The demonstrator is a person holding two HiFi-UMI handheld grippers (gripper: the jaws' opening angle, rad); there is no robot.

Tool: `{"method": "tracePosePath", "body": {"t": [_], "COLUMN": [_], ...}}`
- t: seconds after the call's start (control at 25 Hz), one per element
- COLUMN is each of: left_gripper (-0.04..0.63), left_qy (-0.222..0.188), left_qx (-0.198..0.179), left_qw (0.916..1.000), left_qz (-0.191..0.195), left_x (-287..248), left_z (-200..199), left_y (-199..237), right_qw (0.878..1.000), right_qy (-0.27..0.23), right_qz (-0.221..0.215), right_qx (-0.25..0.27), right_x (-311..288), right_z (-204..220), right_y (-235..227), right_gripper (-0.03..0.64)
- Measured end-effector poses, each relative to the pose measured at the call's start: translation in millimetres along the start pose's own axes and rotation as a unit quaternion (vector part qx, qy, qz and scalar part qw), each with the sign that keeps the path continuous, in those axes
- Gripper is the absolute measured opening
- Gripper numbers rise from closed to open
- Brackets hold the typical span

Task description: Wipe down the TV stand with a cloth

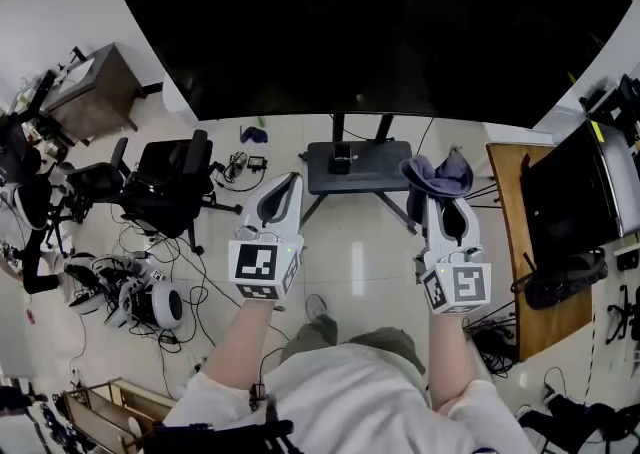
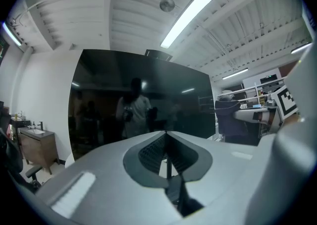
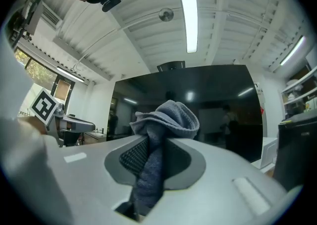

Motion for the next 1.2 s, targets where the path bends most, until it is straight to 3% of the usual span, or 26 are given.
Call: {"method": "tracePosePath", "body": {"t": [0.16,0.32,0.52,0.68,0.8,1.0,1.2], "left_gripper": [0.069,0.068,0.068,0.069,0.071,0.071,0.071], "left_qy": [0.007,0.024,0.023,0.023,0.019,0.015,0.012], "left_qx": [-0.002,0.005,-0.005,-0.009,-0.013,-0.021,-0.038], "left_qw": [1.0,0.9997,0.9997,0.9994,0.9994,0.9987,0.9971], "left_qz": [0.004,0.01,-0.003,-0.024,-0.027,-0.043,-0.064], "left_x": [-77.1,-126.1,-167.9,-199.4,-233.2,-268.7,-298.1], "left_z": [28.2,65.0,53.1,81.1,145.1,313.6,448.7], "left_y": [34.1,41.2,21.1,-13.2,-27.8,-6.8,12.9], "right_qw": [1.0,1.0,1.0,0.999,0.999,1.0,1.0], "right_qy": [0.016,0.021,0.017,0.019,0.013,-0.01,-0.006], "right_qz": [0.005,0.003,-0.016,-0.031,-0.031,-0.015,0.003], "right_qx": [0.003,0.001,-0.009,-0.012,-0.015,-0.001,-0.002], "right_x": [-71.0,-109.7,-134.7,-136.4,-145.3,-156.4,-174.1], "right_z": [35.6,65.7,70.2,102.6,167.3,340.5,488.3], "right_y": [-26.8,-50.7,-93.2,-144.3,-175.7,-181.4,-186.8], "right_gripper": [0.075,0.075,0.075,0.075,0.075,0.075,0.075]}}
Point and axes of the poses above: the fingertips, and each gripper's own axes: x backward along the fingers, y to its left, z out of its underside, the point moved 6 cm from there along x, backward along the fingers, and after that the axes turned 3 degrees about -z, right-handed, at the moved point
